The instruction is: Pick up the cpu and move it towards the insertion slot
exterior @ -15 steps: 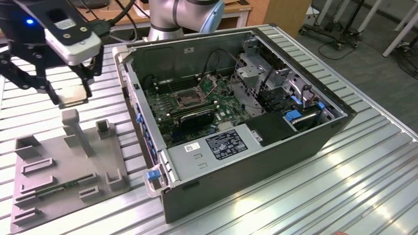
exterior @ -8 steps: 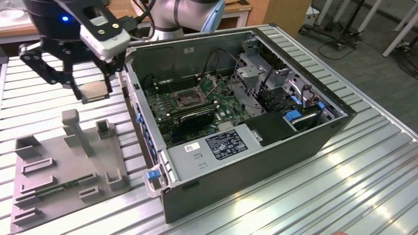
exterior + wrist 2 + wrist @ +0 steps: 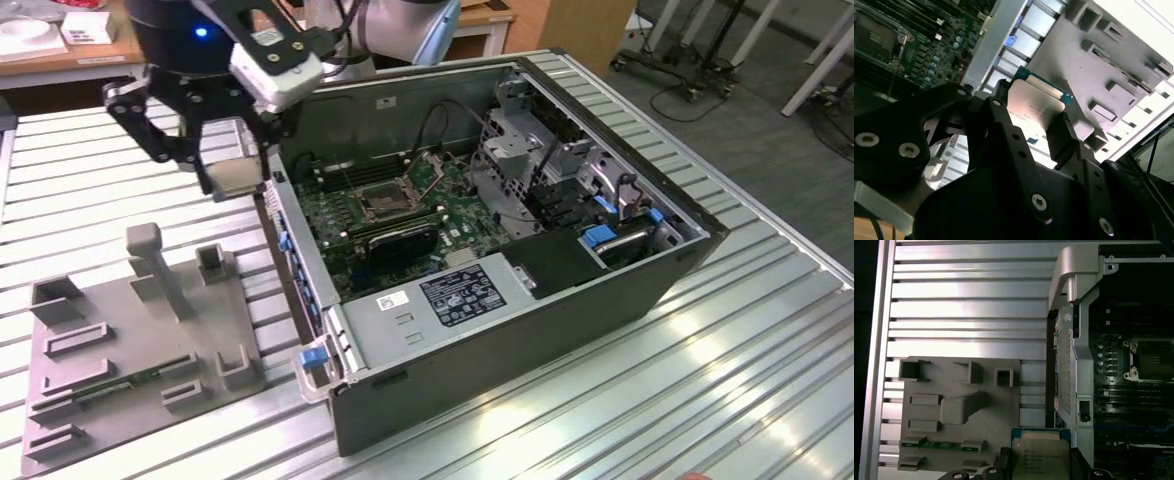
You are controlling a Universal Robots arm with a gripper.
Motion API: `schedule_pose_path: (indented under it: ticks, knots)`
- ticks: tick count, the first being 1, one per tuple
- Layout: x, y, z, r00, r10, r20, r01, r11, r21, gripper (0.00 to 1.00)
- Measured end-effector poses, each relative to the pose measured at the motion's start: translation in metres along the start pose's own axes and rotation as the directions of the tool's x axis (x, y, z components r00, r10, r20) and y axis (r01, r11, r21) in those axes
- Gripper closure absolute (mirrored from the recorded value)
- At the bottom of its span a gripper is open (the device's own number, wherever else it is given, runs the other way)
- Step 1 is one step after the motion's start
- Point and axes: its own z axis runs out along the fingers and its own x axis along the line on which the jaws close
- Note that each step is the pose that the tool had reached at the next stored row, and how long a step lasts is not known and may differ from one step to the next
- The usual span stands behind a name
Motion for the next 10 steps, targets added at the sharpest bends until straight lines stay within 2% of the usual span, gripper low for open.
schedule_pose_path:
  ticks: [10]
  knots:
    - [-0.0456, -0.0008, 0.0, 1.0, 0.0, 0.0, 0.0, 1.0, 0.0, 0.45]
